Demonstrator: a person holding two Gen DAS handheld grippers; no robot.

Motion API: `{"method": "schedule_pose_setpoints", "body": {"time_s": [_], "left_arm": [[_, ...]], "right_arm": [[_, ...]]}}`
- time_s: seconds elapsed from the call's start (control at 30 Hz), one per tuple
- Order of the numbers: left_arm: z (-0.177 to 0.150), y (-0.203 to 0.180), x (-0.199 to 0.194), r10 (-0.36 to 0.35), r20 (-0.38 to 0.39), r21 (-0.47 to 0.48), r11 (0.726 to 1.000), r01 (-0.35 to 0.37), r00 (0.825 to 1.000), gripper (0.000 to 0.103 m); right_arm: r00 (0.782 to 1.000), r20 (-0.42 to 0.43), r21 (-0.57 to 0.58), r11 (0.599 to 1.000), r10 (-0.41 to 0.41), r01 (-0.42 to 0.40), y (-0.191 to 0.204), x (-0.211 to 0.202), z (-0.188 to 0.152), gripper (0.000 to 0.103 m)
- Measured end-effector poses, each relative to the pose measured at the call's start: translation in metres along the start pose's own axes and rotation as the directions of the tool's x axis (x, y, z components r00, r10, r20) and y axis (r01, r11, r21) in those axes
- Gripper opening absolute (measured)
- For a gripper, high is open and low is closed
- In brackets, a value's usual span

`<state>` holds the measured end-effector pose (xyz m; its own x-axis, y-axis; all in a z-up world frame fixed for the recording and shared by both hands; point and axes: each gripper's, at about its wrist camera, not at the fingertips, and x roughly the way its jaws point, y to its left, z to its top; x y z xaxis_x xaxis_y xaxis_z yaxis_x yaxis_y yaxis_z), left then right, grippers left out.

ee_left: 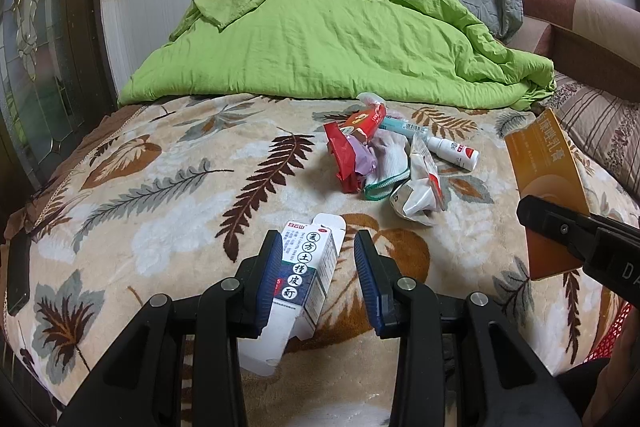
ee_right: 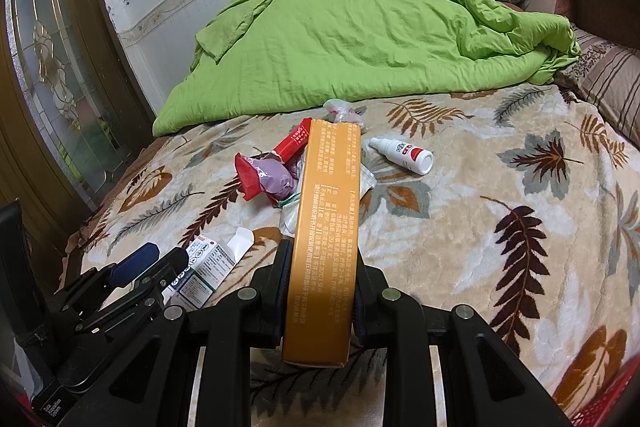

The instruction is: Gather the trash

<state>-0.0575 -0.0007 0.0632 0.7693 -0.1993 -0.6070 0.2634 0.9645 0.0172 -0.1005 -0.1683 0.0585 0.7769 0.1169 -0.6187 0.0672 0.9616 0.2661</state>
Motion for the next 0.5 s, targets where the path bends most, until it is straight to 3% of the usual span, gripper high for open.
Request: {"method": "schedule_pose_setpoints", "body": {"time_s": [0.27, 0.37, 0.5], "left_arm": [[-0.004, 0.005, 0.009, -0.034, -0.038, -0.024, 0.999, 0.033, 0.999, 0.035], [-0.005, 0.012, 0.016, -0.075, -0.085, -0.058, 0.996, 0.070, 0.994, 0.020], [-0.007, 0.029, 0.028, -0.136, -0.151, -0.148, 0.983, 0.113, 0.979, 0.014]], "right_arm": [[1.000, 0.000, 0.001, 1.000, 0.000, 0.000, -0.001, 0.000, 0.001, 0.027], [1.000, 0.001, 0.003, 1.000, -0.002, 0.002, -0.001, 0.000, -0.001, 0.027], [1.000, 0.002, 0.004, 1.000, -0.002, 0.002, -0.001, 0.000, -0.002, 0.027]]}}
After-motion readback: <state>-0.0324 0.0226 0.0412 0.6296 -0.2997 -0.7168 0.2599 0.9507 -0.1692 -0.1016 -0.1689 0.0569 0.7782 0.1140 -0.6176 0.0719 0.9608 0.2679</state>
